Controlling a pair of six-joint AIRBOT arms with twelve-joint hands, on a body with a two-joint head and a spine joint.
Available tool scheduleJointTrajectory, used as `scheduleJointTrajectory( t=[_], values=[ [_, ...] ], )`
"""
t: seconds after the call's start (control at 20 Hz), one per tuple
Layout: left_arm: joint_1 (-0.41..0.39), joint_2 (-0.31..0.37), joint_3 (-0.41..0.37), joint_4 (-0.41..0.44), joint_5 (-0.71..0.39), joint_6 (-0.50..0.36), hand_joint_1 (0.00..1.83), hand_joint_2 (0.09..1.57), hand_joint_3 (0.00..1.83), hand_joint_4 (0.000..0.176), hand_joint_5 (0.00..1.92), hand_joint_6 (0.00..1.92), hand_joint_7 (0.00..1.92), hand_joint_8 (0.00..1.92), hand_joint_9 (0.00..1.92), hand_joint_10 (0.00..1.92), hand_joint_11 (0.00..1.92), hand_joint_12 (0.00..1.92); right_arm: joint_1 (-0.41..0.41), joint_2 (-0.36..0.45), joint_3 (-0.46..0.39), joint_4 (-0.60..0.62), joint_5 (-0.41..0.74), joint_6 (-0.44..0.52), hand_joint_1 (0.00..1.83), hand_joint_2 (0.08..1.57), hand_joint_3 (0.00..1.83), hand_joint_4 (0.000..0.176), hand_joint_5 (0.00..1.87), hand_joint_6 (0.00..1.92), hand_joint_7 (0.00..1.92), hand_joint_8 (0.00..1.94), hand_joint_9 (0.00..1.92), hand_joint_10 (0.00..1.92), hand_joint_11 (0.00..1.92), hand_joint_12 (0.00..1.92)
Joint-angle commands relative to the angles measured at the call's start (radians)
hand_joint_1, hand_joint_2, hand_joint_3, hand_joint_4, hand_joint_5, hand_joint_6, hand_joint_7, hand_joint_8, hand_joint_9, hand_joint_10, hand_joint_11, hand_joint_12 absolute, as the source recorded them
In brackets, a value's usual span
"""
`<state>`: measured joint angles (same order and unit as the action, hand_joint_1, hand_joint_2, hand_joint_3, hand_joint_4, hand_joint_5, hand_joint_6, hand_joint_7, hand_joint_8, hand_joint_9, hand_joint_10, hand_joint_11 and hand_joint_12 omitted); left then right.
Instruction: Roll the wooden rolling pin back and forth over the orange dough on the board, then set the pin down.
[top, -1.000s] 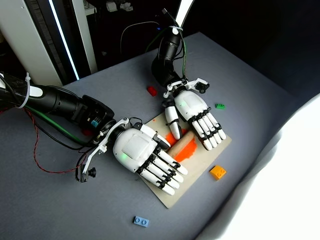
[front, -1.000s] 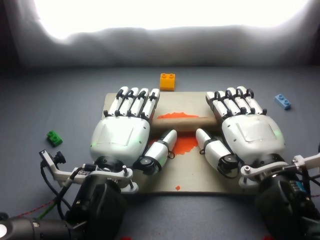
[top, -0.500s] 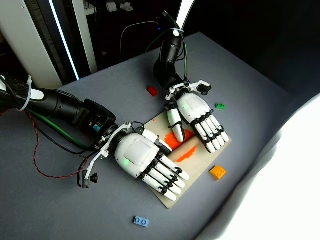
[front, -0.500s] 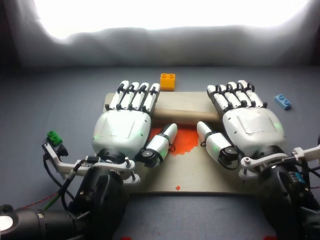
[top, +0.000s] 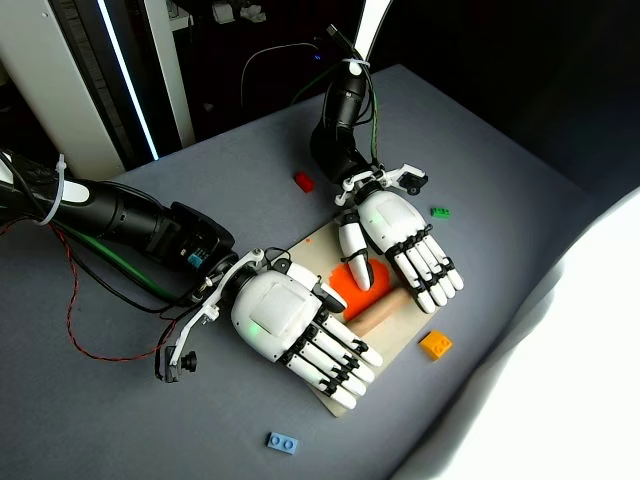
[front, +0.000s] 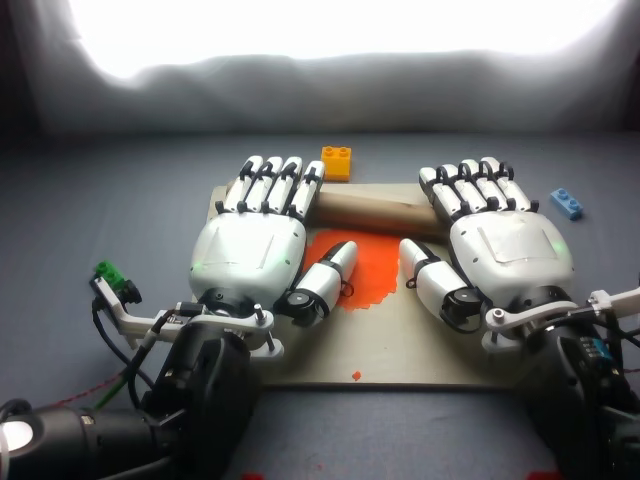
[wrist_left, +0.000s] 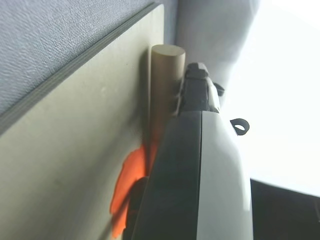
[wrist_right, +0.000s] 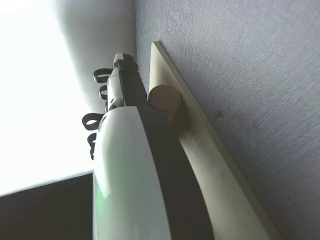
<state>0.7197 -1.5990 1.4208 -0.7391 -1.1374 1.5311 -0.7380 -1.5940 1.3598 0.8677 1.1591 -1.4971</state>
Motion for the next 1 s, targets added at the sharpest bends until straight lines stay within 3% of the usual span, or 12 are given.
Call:
scheduleJointTrajectory(
  t=[0.0, 0.95],
  values=[
    [-0.011, -0.003, 0.007, 0.051, -0.09, 0.001, 0.0, 1.49, 0.0, 0.0, 0.04, 0.01, 0.03, 0.0, 0.0, 0.0, 0.0, 0.0, 0.013, 0.004, 0.007, -0.063, 0.093, 0.006, 0.0, 1.53, 0.0, 0.0, 0.15, 0.02, 0.12, 0.01, 0.06, 0.01, 0.0, 0.0],
    [-0.02, -0.007, 0.02, 0.054, -0.078, -0.005, 0.0, 1.48, 0.0, 0.0, 0.07, 0.01, 0.1, 0.01, 0.06, 0.02, 0.02, 0.02, 0.02, 0.004, 0.028, -0.063, 0.08, 0.019, 0.0, 1.53, 0.01, 0.0, 0.14, 0.01, 0.12, 0.01, 0.07, 0.01, 0.0, 0.0]
  ],
)
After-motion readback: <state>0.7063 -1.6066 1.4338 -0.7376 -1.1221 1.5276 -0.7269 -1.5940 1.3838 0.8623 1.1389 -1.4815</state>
